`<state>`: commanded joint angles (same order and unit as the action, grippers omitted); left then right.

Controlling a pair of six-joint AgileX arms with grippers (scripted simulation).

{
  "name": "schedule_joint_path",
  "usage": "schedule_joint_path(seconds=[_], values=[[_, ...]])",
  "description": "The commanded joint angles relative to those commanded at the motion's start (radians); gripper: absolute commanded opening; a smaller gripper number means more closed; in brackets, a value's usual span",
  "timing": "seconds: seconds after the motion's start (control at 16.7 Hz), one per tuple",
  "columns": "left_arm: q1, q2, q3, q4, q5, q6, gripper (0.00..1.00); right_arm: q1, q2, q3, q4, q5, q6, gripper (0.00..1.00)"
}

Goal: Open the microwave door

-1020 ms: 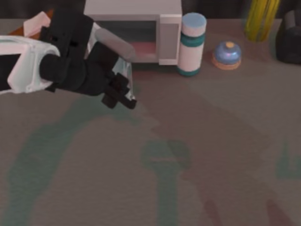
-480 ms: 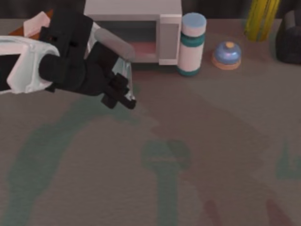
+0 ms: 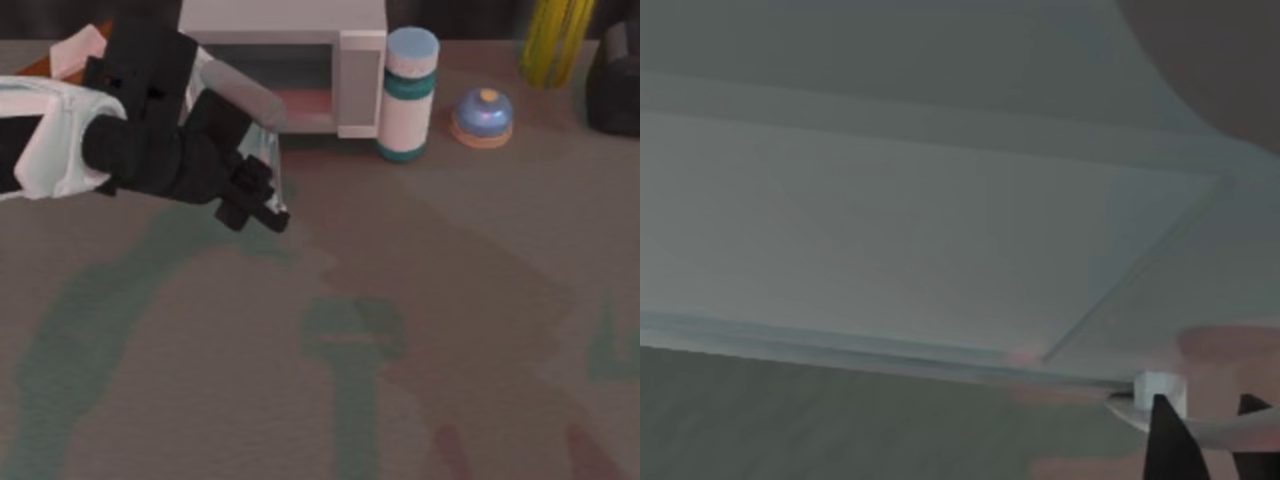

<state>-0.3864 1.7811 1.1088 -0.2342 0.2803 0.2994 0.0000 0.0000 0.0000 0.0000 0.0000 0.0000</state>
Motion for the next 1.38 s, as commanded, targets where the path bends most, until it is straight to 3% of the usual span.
schedule_joint_path(seconds=[0.6,1.38], values=[[0.036,-0.011,-0.009,-0.028,0.062,0.084,0.00,0.000,0.000,0.000,0.000,0.000,0.000,1.00],[0.037,-0.011,-0.009,-0.029,0.063,0.087,0.00,0.000,0.000,0.000,0.000,0.000,0.000,1.00]])
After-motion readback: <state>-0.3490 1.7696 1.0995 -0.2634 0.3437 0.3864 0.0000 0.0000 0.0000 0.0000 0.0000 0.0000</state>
